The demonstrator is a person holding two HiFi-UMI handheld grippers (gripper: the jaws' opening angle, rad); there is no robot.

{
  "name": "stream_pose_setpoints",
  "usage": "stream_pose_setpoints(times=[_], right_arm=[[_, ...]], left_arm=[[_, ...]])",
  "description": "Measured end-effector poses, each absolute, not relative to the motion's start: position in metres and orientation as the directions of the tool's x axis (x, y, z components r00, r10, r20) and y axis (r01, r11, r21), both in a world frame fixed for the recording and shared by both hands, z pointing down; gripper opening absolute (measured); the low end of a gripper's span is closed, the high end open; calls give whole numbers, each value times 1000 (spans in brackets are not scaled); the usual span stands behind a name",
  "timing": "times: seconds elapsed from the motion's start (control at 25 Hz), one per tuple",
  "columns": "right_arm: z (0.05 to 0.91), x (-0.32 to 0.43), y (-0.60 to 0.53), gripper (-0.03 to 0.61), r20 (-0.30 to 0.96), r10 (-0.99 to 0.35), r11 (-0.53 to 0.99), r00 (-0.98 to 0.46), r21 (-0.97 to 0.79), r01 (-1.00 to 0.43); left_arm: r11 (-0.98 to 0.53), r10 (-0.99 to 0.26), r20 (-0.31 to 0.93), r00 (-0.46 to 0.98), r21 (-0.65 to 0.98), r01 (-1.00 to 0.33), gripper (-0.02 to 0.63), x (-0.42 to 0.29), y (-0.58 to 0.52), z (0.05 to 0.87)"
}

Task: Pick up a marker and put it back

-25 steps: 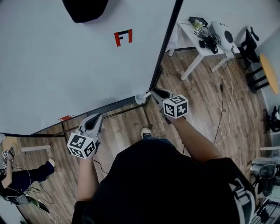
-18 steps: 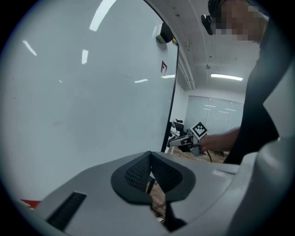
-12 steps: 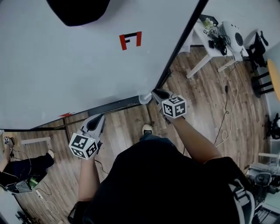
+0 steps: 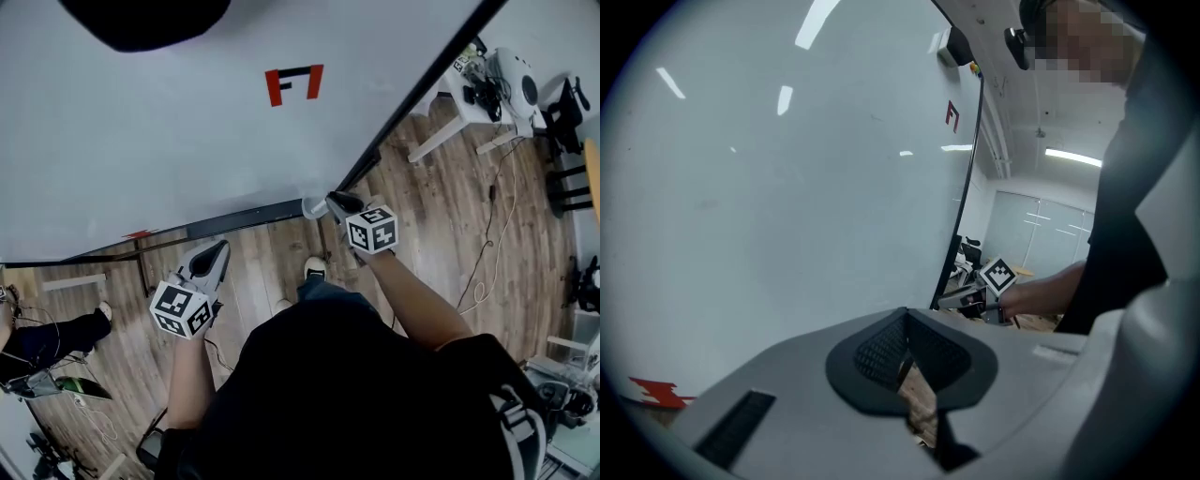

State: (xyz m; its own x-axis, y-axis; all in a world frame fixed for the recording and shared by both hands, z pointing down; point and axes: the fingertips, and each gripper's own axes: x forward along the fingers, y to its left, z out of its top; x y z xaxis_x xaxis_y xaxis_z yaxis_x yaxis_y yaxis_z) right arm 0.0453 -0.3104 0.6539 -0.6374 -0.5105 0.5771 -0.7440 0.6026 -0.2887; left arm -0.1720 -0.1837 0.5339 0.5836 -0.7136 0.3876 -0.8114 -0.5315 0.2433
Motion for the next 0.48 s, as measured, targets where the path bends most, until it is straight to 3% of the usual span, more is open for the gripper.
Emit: stream_pose_setpoints(times=[0.48], right_arm=[[667, 40, -314, 61, 593, -487, 616, -642, -288, -733]], left_arm=[[-524, -709, 398, 582, 255, -813, 11, -167, -187, 540]])
